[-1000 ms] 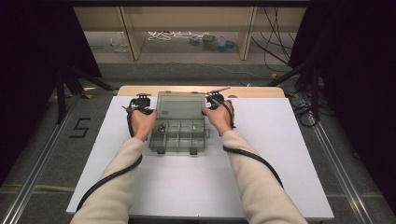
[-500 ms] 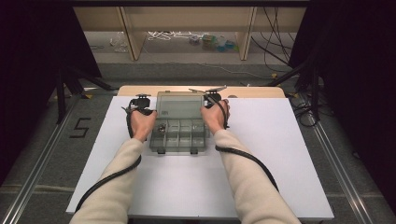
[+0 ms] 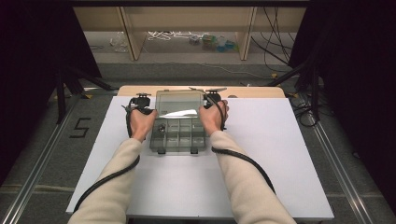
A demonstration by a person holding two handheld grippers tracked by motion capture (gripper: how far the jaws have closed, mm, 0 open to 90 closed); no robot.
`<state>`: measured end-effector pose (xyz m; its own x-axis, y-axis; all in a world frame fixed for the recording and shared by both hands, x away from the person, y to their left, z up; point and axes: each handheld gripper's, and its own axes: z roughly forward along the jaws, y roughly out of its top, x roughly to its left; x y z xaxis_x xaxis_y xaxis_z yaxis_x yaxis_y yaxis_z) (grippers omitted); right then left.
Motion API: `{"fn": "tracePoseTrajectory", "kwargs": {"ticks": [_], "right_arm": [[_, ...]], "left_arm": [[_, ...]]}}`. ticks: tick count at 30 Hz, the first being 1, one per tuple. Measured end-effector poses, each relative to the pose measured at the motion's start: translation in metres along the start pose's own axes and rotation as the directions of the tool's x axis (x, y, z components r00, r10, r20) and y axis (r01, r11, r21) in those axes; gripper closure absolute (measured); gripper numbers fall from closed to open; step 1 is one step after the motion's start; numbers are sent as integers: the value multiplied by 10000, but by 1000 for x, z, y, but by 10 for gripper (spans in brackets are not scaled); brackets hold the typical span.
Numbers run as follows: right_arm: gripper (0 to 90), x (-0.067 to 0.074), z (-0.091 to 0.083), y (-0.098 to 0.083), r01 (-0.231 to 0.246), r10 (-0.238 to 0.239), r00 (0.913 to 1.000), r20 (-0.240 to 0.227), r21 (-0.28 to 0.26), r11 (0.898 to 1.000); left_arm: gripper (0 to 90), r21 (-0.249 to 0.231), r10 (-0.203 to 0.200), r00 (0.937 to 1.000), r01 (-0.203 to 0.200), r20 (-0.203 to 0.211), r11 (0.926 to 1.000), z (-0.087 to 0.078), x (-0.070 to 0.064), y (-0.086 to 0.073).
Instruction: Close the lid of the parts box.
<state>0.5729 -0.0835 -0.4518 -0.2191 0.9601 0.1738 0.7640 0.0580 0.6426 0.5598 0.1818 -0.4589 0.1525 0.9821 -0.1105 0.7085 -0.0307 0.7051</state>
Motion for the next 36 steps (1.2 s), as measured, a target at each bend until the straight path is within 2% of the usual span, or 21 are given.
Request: {"fn": "tracePoseTrajectory", "kwargs": {"ticks": [2,3,4,6,7,10,11,13,15,16,17,19,22,23,25,27,30,31,32,33,36], "right_arm": [[895,0,0,-1,-24,24,10000,20,-65,10000],[895,1,-1,-2,-276,276,9996,-34,-41,9996],[895,0,-1,-3,-81,81,10000,-10,-171,9998],[894,1,-2,-5,-158,156,9998,-98,-267,9995],[894,-1,-2,-5,49,-52,9999,-92,-377,9993],[894,-1,-3,-7,156,-164,9998,-147,-526,9985],[894,-1,-3,-8,189,-200,9997,-170,-639,9978],[894,1,-4,-9,-93,79,9998,-209,-666,9977],[894,-2,-3,-10,182,-207,9994,-265,-917,9956],[894,-2,-5,-10,111,-136,9994,-318,-781,9969],[894,-3,-3,-12,317,-352,9989,-317,-1027,9942],[893,-1,-4,-13,-36,-7,9991,-430,-987,9951],[893,-3,-3,-14,336,-391,9984,-399,-1288,9911],[893,-1,-5,-15,-92,31,9985,-546,-1117,9937],[893,-4,-5,-16,231,-297,9982,-529,-1213,9923],[893,-3,-7,-15,157,-236,9979,-610,-1273,9917],[893,-3,-6,-16,88,-183,9974,-693,-1348,9908],[893,-5,-5,-16,355,-447,9972,-600,-1464,9886],[893,-6,-6,-17,330,-424,9969,-658,-1381,9899],[893,-4,-7,-17,3,-101,9972,-743,-1308,9914],[893,-8,-5,-16,482,-605,9956,-714,-1627,9855]], "left_arm": [[749,-75,87,9999,-87,-68,9999,-1,3,5],[716,-225,102,9999,-103,-28,9997,-1,4,6],[696,-366,124,9999,-127,-95,9992,-2,6,9],[653,-633,110,9999,-109,17,9979,-2,9,14],[623,-706,87,9999,-82,61,9975,-1,11,17],[583,-1028,251,9997,-250,3,9944,0,15,26],[583,-1023,250,9997,-251,-32,9944,0,15,28],[583,-1050,231,9997,-230,2,9942,1,15,35],[583,-1126,302,9995,-297,27,9932,2,15,40],[583,-1116,260,9996,-249,80,9934,3,16,43],[582,-1134,205,9996,-181,201,9934,4,16,45],[580,-1139,125,9995,-90,303,9935,8,17,49],[583,-1101,143,9994,-106,328,9939,14,17,51],[584,-1197,349,9988,-306,335,9923,17,18,52],[586,-942,-15,9993,50,380,9955,20,17,53],[593,-868,-78,9996,101,268,9962,22,17,54],[618,-839,-155,9991,187,383,9963,25,16,55],[622,-828,-252,9990,282,368,9962,25,17,55],[631,-847,-261,9989,293,385,9960,26,17,55],[642,-747,-254,9987,286,436,9968,25,17,56],[676,-794,-515,9967,565,627,9952,25,17,57]]}}
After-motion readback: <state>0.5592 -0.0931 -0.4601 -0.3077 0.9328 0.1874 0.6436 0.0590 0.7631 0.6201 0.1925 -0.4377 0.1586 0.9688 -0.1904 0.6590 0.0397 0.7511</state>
